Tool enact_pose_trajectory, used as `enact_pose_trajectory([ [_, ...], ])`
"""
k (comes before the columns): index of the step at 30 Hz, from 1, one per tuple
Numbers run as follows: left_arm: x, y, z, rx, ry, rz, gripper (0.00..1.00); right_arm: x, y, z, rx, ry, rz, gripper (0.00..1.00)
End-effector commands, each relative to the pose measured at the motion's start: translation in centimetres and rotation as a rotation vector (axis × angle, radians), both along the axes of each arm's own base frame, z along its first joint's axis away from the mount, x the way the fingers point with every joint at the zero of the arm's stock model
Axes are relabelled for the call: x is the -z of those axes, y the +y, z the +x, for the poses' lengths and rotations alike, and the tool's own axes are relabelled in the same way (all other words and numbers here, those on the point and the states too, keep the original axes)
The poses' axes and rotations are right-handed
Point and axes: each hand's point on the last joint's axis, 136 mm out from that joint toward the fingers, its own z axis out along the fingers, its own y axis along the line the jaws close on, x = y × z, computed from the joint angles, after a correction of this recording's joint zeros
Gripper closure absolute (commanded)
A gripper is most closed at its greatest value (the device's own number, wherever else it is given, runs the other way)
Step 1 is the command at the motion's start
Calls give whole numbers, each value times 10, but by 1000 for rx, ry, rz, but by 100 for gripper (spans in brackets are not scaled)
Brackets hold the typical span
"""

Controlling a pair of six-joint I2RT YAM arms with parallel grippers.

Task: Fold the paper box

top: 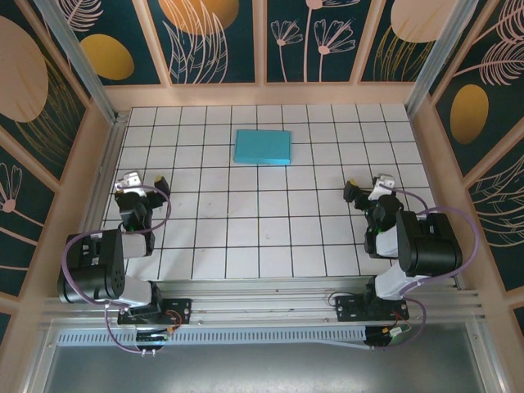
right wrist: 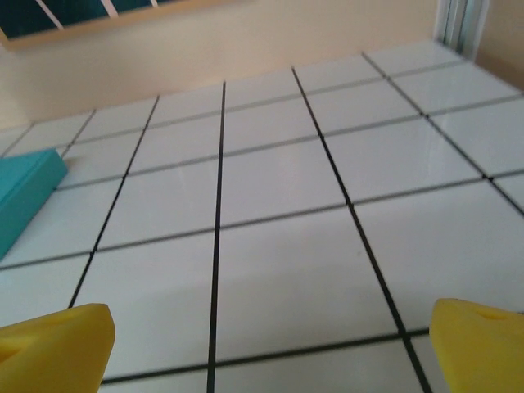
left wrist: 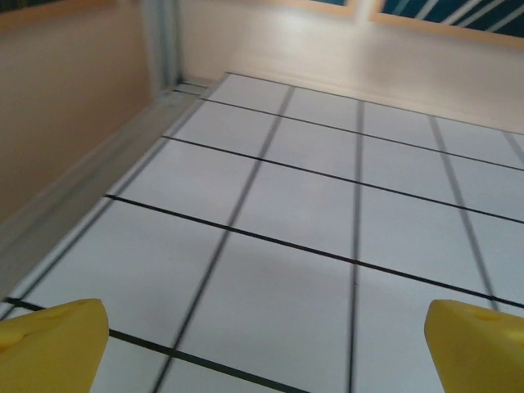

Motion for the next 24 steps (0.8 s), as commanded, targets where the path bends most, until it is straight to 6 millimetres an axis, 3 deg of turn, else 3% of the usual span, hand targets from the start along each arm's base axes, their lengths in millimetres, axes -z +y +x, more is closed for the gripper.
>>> enact_pose_trajectory([
  [1, -35, -28, 6, 170, -159, 12, 1, -28, -6, 4, 38, -118, -24, 1],
  [9, -21, -27, 27, 75, -50, 77, 1, -29, -6, 4, 39, -118, -24, 1],
  [13, -22, -29, 23, 79, -65, 81, 1, -28, -6, 4, 40, -116, -24, 1],
  [16, -26, -25, 5, 47, -164, 72, 1, -29, -6, 4, 39, -119, -25, 1],
  [24, -24, -26, 8, 55, -135, 79, 1, -28, -6, 4, 41, -117, -26, 1],
])
